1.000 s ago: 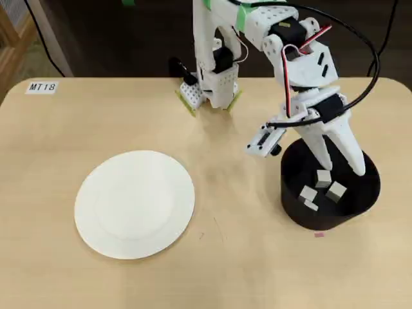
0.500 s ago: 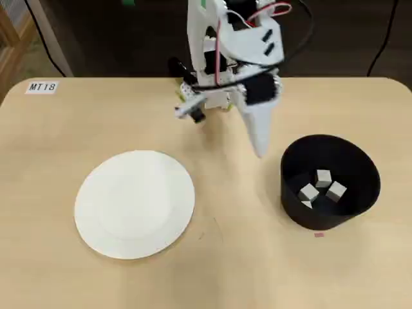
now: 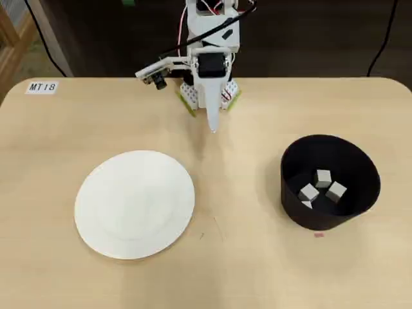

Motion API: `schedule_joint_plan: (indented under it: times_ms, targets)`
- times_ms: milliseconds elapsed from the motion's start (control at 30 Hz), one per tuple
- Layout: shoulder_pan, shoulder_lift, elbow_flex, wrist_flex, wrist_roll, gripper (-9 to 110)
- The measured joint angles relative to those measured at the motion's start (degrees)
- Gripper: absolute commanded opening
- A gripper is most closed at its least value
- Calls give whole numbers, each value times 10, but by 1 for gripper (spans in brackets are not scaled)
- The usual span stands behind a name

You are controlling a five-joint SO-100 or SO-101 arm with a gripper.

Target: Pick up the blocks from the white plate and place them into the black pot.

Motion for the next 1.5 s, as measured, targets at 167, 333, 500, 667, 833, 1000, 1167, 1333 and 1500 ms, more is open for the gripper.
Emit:
schedule_joint_plan:
  times_ms: [167, 333, 500, 667, 833, 1000, 1167, 1333, 1500]
  targets:
    - [-3, 69, 83, 1, -3, -2]
    - [-1, 94, 131, 1, -3, -2]
    - [3, 94, 177, 0, -4, -2]
    - [3, 95, 209, -8, -13, -2]
    - [3, 94, 228, -21, -13, -2]
    - [3, 95, 228, -21, -13, -1]
    - [3, 95, 228, -21, -13, 3]
    - [3, 95, 228, -21, -13, 3]
    - [3, 95, 228, -21, -13, 2]
